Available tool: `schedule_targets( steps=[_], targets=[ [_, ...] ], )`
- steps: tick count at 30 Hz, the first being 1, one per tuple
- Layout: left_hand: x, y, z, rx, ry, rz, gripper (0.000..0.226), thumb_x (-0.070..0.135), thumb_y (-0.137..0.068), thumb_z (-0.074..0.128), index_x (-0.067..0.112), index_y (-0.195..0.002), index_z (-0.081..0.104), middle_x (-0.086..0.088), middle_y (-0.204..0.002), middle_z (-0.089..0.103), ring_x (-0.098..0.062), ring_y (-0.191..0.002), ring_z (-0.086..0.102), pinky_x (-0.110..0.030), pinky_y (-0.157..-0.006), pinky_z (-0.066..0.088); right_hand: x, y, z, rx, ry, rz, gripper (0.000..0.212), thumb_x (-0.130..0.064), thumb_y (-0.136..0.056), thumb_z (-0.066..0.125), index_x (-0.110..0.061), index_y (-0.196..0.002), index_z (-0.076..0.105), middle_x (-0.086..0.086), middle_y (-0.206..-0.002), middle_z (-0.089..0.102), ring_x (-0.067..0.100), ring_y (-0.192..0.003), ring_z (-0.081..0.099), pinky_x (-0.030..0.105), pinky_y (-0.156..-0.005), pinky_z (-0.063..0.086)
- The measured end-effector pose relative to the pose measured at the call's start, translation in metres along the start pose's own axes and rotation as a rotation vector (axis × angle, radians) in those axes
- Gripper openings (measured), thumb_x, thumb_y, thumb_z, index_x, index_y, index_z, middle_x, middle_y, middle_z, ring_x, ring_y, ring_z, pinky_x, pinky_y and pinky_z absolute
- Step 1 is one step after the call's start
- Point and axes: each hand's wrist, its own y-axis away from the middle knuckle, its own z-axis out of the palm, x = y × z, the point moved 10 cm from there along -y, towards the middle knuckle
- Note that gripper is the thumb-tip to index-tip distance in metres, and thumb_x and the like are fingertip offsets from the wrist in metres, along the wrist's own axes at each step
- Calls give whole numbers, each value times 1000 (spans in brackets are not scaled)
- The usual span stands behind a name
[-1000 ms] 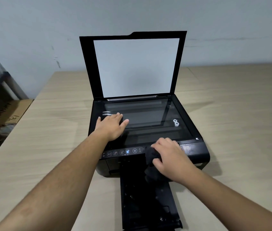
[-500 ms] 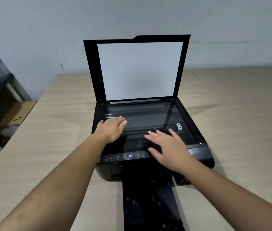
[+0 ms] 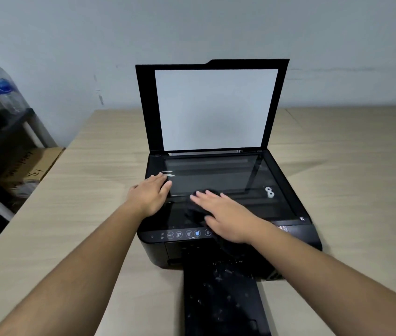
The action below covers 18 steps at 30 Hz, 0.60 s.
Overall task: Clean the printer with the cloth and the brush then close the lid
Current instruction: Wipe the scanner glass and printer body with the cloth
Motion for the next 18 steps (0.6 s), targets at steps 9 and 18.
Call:
schedule_targets(
  steps=[9, 18],
  targets=[
    [-4, 11, 0, 53, 43, 21, 52, 43, -101, 24, 22, -147, 31, 6, -158, 21, -10, -146, 16, -40, -117, 20, 140, 19, -52, 281, -28, 473, 57, -8, -88, 42, -27, -142, 35, 0, -149, 37, 24, -134, 34, 33, -111, 30],
    [-14, 22, -7, 123, 113, 7, 51, 42, -100, 26, 22, -147, 32, 5, -157, 23, -11, -145, 20, -39, -116, 22, -45, 22, 5, 24, -285, -287, 57, 2, -71, 42, -23, -116, 65, -6, -129, 59, 7, -124, 48, 21, -110, 29]
  ],
)
